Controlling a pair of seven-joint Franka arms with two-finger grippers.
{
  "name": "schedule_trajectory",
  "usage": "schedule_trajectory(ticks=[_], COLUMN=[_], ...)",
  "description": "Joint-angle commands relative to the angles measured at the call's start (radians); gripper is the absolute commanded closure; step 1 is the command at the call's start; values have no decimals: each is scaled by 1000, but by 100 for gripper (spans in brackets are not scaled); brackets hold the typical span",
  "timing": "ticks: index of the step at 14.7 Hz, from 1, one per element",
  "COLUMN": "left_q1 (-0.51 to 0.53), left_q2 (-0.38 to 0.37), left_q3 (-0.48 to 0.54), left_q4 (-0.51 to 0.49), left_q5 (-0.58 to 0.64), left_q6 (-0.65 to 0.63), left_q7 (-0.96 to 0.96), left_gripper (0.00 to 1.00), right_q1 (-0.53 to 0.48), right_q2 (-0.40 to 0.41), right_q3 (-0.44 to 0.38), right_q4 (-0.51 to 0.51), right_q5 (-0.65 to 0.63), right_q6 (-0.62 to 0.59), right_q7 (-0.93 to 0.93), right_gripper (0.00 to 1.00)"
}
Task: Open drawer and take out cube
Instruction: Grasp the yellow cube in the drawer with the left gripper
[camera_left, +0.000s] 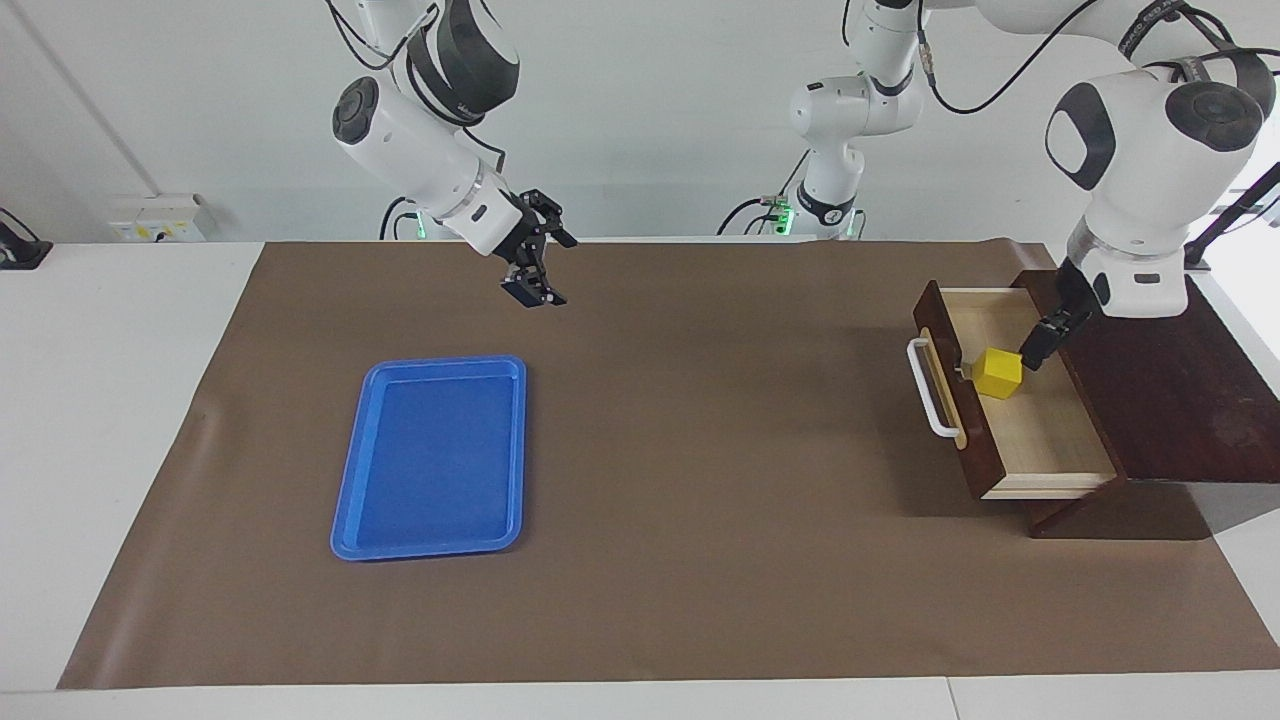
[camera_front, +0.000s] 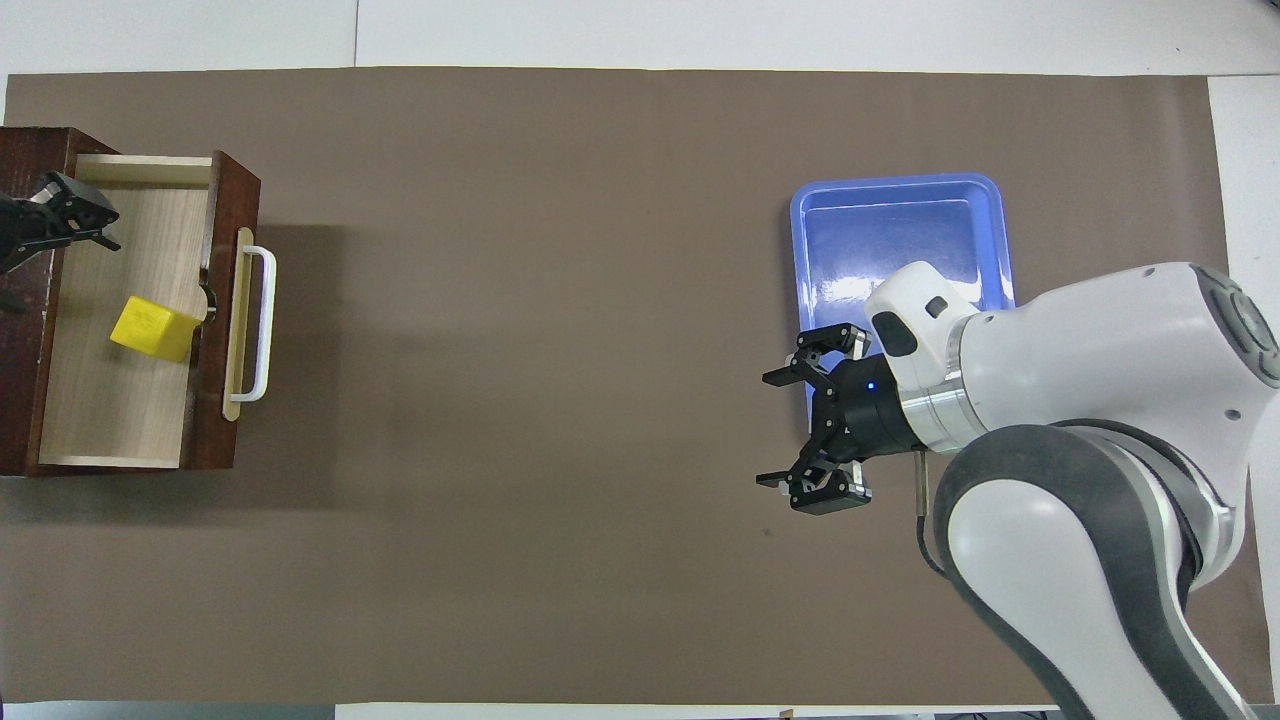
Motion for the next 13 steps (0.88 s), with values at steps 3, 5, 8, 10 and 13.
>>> schedule_trajectory(ticks=[3, 5, 8, 10, 13], left_q1=[34, 33, 34, 37, 63], left_q2=[-114, -117, -113, -107, -99], left_q3=[-8, -8, -7, -7, -7], left_q4=[-246, -286, -334, -363, -378], left_q5=[-13, -12, -10, -12, -10], left_q6=[176, 199, 273, 336, 363], left_q7=[-284, -373, -465, -470, -487], left_gripper=[0, 0, 0, 0, 0], right_q1=[-2, -4, 2, 6, 30], right_q2=[54, 81, 108, 120, 129], right_q3=[-4, -4, -3, -3, -1], right_q4=[31, 34, 42, 49, 54], right_q5=[72, 102, 130, 133, 138], right_q6=[23, 29, 60, 77, 97], right_q7=[-124, -179, -239, -277, -346], right_gripper=[0, 0, 0, 0, 0])
